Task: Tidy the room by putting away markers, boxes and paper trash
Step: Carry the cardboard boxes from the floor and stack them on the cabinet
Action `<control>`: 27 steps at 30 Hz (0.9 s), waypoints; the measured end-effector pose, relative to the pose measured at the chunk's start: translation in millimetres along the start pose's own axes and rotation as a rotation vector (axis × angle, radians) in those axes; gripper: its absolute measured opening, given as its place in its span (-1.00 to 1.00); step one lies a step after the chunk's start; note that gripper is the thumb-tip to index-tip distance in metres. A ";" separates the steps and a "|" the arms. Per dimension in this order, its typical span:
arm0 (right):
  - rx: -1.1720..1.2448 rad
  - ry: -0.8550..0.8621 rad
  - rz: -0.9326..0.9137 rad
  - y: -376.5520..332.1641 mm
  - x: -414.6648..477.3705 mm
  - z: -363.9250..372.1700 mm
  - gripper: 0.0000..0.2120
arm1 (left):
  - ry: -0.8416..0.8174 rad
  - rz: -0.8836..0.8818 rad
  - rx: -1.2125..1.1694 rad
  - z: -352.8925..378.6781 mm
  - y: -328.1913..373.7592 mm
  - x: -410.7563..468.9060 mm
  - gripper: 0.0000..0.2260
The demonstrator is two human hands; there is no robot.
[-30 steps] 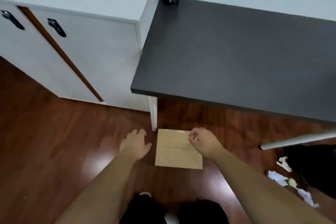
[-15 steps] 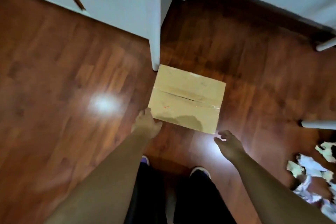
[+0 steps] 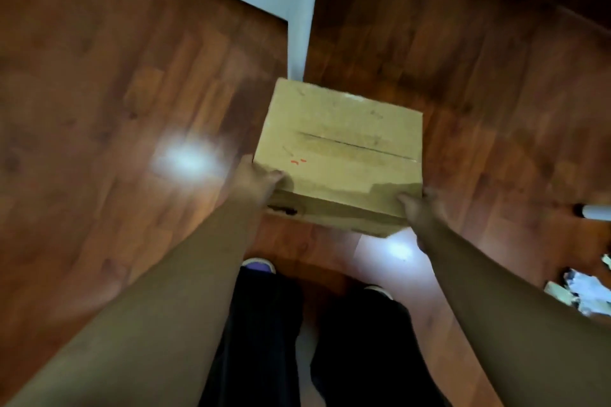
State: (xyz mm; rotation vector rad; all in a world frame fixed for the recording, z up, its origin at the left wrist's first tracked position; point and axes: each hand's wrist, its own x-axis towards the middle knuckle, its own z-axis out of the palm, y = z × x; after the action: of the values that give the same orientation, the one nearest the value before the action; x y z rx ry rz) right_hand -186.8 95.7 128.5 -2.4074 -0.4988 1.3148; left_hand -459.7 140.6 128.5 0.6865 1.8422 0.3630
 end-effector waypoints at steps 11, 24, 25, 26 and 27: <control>-0.142 -0.077 -0.378 -206.6 -322.8 -34.4 -0.65 | 0.646 -0.148 -0.295 -257.0 115.6 -263.5 -0.55; 0.236 -0.222 -0.968 -492.3 -622.1 -59.0 -0.80 | 0.982 0.439 -0.541 -546.3 347.1 -477.5 -0.84; 0.298 -0.192 -0.979 -510.5 -633.1 -64.6 -0.76 | 0.965 0.512 -0.537 -556.2 364.9 -484.7 -0.80; 0.366 -0.163 -0.979 -525.7 -640.8 -70.9 -0.72 | 0.946 0.582 -0.540 -562.7 381.6 -490.7 -0.77; 0.438 -0.128 -0.974 -540.1 -646.1 -79.2 -0.68 | 0.924 0.641 -0.552 -566.6 399.1 -495.1 -0.76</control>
State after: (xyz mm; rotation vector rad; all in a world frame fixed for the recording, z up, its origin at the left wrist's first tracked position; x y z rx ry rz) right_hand -520.4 259.1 888.3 -1.3909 -1.0957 0.9668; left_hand -748.8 193.7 927.9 0.7575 2.1353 1.7732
